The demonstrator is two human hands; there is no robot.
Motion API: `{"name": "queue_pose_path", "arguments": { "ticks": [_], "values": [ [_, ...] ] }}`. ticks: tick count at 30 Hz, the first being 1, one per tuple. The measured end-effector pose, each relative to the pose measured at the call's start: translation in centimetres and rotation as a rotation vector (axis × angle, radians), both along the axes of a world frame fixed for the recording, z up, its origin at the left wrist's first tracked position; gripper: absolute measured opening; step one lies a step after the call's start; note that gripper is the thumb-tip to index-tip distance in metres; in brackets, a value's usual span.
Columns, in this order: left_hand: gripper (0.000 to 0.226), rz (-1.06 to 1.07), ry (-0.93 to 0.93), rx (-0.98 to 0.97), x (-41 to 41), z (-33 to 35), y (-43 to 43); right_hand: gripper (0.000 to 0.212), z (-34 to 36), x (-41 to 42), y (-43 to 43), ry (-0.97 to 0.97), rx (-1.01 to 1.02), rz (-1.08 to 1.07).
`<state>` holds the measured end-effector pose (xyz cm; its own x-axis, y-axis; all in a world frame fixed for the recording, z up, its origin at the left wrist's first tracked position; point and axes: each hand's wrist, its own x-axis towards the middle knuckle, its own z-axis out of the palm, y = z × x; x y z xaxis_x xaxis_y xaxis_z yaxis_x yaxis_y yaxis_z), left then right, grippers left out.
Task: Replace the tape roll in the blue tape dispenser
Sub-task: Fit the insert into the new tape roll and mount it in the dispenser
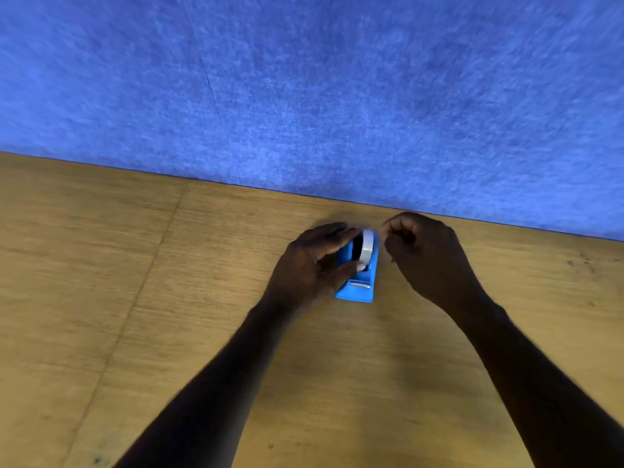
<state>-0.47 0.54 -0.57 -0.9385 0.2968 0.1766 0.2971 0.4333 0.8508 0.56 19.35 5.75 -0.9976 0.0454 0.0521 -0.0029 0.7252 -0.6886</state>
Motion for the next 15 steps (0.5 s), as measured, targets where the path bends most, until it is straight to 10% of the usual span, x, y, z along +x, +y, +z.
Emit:
{"name": "queue_pose_path", "arguments": {
  "ticks": [15],
  "values": [
    [0.048, 0.000, 0.014, 0.019, 0.1, 0.6, 0.1, 0.020, 1.6, -0.6, -0.5, -0.204, -0.115, 0.091]
  ]
}}
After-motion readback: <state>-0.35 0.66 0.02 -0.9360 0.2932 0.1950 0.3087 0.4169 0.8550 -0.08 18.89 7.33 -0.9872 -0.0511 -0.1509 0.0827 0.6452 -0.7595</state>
